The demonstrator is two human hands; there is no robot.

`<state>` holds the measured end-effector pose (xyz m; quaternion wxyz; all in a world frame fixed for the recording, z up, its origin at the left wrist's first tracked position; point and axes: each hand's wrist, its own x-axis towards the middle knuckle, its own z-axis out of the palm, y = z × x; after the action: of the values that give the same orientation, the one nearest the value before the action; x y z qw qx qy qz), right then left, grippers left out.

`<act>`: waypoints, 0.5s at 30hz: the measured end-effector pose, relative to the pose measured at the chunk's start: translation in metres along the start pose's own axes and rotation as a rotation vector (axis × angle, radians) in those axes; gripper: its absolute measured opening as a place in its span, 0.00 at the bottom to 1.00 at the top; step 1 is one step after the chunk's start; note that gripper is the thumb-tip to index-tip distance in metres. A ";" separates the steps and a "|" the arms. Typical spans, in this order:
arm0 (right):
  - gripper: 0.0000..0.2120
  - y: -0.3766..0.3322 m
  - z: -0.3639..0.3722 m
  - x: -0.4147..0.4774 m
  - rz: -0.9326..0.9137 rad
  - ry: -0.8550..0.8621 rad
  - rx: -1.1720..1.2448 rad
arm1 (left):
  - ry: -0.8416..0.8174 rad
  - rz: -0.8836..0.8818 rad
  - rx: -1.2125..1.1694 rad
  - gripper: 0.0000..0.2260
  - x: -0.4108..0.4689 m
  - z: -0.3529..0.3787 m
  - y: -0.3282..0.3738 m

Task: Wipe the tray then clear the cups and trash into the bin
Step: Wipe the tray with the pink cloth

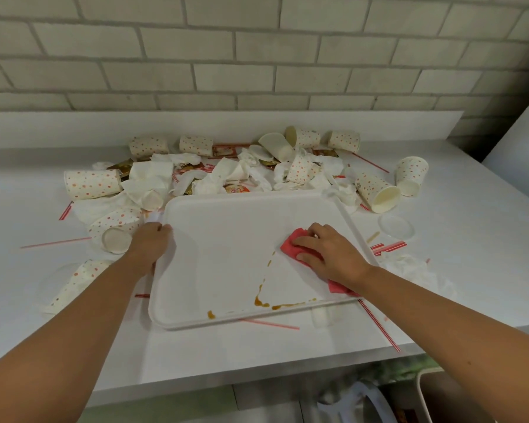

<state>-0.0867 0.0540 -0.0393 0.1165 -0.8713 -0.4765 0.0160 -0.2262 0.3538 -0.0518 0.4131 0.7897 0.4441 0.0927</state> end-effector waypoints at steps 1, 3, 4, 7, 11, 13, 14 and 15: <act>0.16 0.000 0.000 0.000 0.001 0.002 0.002 | -0.016 -0.013 -0.051 0.14 0.000 0.001 -0.002; 0.16 0.000 0.000 0.001 0.008 -0.003 -0.003 | -0.030 -0.013 -0.108 0.15 -0.002 0.003 -0.003; 0.16 0.000 0.001 0.000 0.012 -0.008 -0.007 | -0.029 0.006 -0.129 0.14 -0.003 0.005 -0.005; 0.15 -0.002 0.001 0.000 0.012 0.005 0.006 | 0.010 0.091 -0.272 0.08 -0.008 0.008 -0.009; 0.16 -0.009 0.000 0.009 -0.004 0.000 -0.008 | 0.042 0.166 -0.344 0.11 -0.014 0.008 -0.011; 0.15 -0.018 0.002 0.017 -0.057 -0.004 -0.007 | 0.050 0.196 -0.353 0.10 -0.016 0.008 -0.010; 0.15 -0.025 0.003 0.022 -0.087 -0.016 -0.007 | 0.059 0.205 -0.351 0.09 -0.015 0.008 -0.010; 0.15 -0.032 0.004 0.026 -0.124 -0.034 -0.009 | 0.069 0.209 -0.350 0.09 -0.014 0.009 -0.011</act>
<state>-0.0997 0.0932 -0.0335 0.1051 -0.8402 -0.5316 0.0214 -0.2370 0.3408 -0.0628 0.5166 0.7440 0.3509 0.2376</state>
